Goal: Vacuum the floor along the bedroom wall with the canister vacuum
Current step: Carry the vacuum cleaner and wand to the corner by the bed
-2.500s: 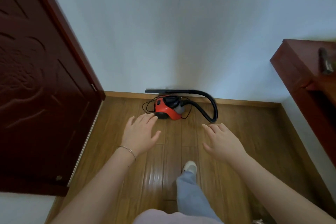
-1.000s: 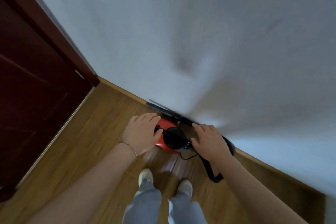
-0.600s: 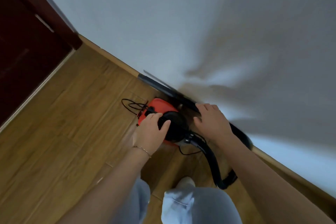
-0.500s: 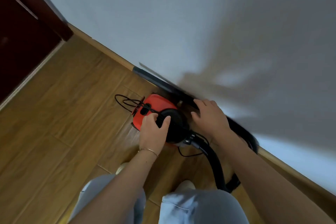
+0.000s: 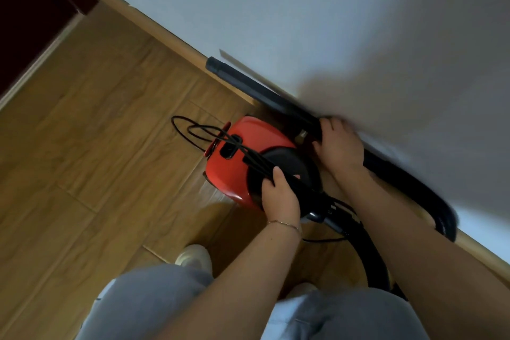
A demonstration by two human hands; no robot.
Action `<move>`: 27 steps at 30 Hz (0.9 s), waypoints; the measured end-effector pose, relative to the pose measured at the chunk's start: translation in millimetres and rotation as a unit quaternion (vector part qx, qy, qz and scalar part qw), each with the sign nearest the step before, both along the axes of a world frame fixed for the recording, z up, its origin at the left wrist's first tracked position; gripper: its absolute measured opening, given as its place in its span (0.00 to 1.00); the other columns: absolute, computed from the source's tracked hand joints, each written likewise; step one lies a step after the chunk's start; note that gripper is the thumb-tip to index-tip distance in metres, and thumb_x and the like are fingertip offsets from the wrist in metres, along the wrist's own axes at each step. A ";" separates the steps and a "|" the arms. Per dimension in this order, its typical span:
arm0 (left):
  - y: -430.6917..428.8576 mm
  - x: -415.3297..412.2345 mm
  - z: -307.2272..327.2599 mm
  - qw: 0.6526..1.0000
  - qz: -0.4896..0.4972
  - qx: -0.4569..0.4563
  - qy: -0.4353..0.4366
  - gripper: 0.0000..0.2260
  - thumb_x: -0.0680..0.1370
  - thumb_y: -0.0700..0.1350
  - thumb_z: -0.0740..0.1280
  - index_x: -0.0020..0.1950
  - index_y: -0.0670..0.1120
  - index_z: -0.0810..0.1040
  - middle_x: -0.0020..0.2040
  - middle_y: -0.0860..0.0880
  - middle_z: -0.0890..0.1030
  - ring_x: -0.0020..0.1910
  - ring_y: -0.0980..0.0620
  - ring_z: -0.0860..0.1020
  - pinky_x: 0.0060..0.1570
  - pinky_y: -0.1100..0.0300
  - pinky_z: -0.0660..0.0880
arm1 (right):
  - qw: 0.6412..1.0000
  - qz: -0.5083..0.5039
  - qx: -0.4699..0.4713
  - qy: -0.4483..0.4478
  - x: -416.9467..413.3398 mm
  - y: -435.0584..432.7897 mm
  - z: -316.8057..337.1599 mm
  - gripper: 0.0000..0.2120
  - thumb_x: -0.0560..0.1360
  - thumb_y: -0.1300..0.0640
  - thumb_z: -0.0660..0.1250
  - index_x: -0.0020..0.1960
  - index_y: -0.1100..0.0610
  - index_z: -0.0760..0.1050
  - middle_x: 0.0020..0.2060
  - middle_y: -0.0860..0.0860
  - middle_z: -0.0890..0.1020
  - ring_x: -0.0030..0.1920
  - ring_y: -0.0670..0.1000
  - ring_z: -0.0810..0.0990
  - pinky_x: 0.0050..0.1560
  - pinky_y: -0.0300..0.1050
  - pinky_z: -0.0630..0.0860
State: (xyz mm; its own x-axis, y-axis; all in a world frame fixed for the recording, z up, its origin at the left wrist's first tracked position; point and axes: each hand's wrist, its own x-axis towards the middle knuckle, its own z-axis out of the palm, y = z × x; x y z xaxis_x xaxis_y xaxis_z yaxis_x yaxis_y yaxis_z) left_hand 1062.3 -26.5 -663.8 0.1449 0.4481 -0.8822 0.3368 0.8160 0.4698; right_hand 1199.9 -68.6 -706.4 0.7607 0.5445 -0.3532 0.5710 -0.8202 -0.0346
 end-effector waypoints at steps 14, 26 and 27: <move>5.5 -8.2 39.5 0.989 0.106 -0.043 -0.090 0.10 0.82 0.48 0.55 0.50 0.45 0.73 0.27 0.50 0.74 0.31 0.51 0.80 0.47 0.53 0.78 | 0.995 0.061 0.065 0.045 -14.1 -4.4 61.1 0.24 0.75 0.54 0.66 0.68 0.60 0.67 0.57 0.63 0.72 0.48 0.65 0.76 0.39 0.51 0.71; 67.6 -57.7 249.2 0.991 0.067 0.071 -0.087 0.11 0.82 0.47 0.56 0.43 0.43 0.69 0.28 0.47 0.70 0.20 0.54 0.69 0.27 0.60 0.70 | 0.974 0.138 0.171 0.063 -66.7 43.1 298.9 0.22 0.75 0.45 0.64 0.66 0.51 0.69 0.45 0.53 0.79 0.41 0.58 0.78 0.33 0.42 0.65; 75.8 -65.0 272.8 0.990 0.072 0.079 -0.088 0.11 0.82 0.47 0.56 0.43 0.43 0.69 0.28 0.47 0.70 0.20 0.54 0.69 0.26 0.60 0.69 | 0.972 0.143 0.175 0.069 -71.5 51.0 322.5 0.22 0.75 0.44 0.63 0.67 0.50 0.68 0.43 0.51 0.78 0.39 0.56 0.77 0.33 0.42 0.65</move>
State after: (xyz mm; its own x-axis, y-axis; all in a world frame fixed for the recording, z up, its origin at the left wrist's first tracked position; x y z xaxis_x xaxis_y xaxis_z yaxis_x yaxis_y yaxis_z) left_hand 997.4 49.3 -391.0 0.2145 0.6055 -0.7664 0.1232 0.7616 0.6362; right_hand 1128.4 -17.6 -383.9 0.5192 0.8318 -0.1960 0.7442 -0.5529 -0.3749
